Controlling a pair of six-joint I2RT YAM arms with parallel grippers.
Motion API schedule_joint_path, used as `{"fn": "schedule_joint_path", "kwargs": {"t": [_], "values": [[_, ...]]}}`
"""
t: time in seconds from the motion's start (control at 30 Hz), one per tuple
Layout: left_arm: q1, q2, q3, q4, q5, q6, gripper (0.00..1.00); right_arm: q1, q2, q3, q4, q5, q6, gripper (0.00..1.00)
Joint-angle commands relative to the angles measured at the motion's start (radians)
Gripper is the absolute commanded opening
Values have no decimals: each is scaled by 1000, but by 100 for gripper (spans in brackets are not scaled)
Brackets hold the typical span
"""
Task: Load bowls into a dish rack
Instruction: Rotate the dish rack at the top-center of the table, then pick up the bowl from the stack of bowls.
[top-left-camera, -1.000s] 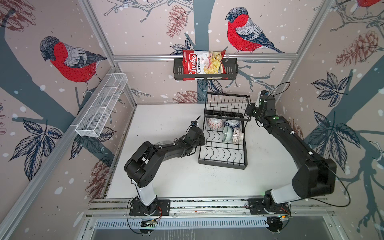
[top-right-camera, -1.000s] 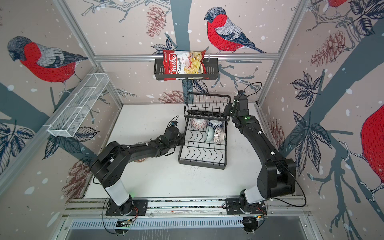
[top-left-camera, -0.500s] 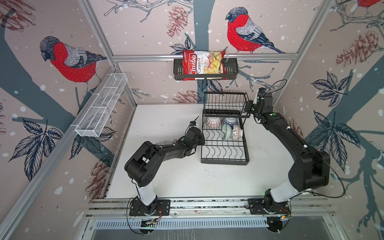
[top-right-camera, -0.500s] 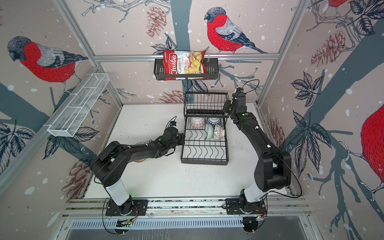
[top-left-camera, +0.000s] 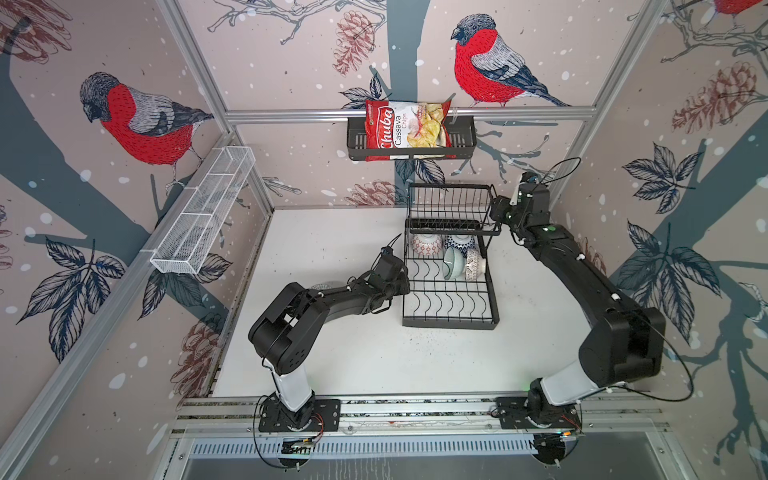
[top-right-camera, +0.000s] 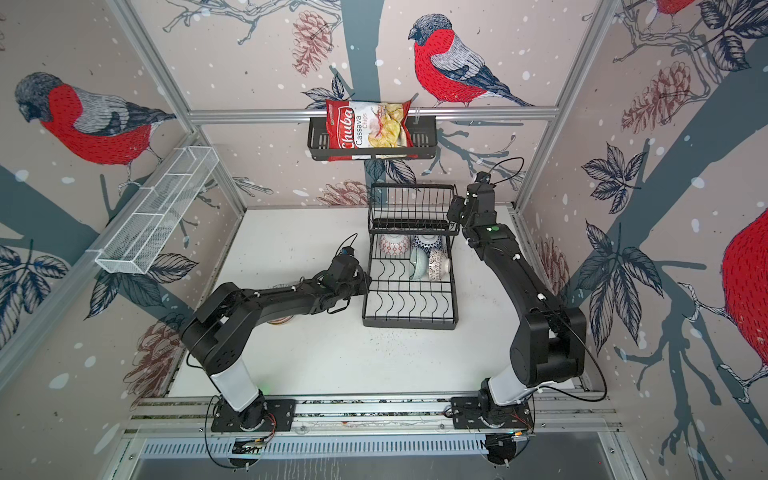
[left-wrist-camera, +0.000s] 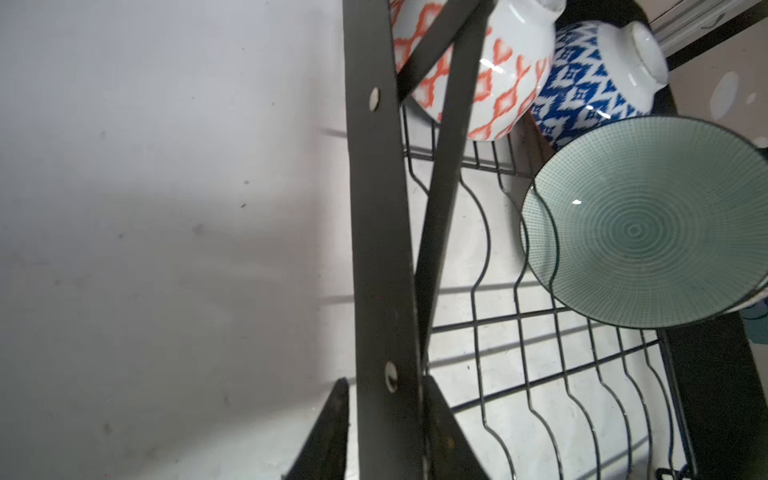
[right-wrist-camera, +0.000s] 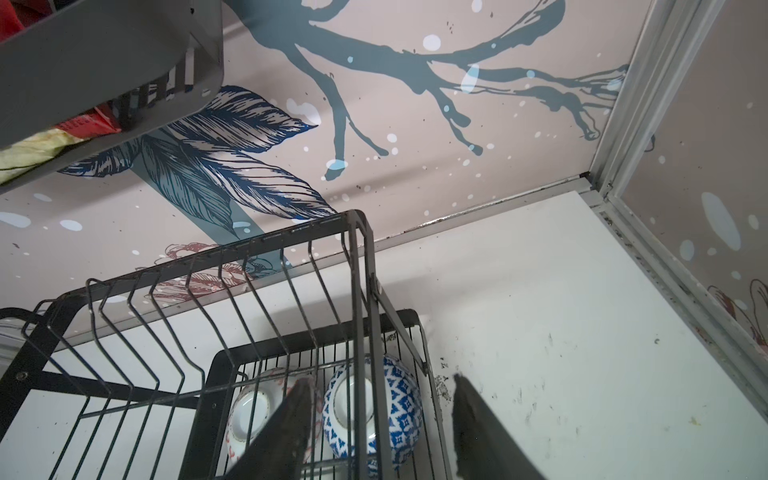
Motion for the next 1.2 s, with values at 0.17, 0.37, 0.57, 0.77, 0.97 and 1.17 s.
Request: {"fn": "schedule_joint_path", "kwargs": {"t": [0.17, 0.37, 0.57, 0.77, 0.97, 1.17], "values": [[3, -28, 36, -170, -64, 48, 48, -6, -41, -32, 30, 28, -20, 61], [3, -72, 35, -136, -52, 87, 55, -16, -97, -69, 50, 26, -17, 67], [3, -120, 38, -135, -61, 114, 59, -21, -157, -103, 58, 17, -18, 78], [2, -182, 23, -141, -87, 122, 60, -21, -229, -149, 59, 1, -12, 91], [3, -261, -22, -118, -79, 123, 60, -19, -293, -201, 22, -15, -11, 100], [3, -333, -94, -38, -28, 124, 65, 6, -387, -267, -44, 13, 0, 100]]}}
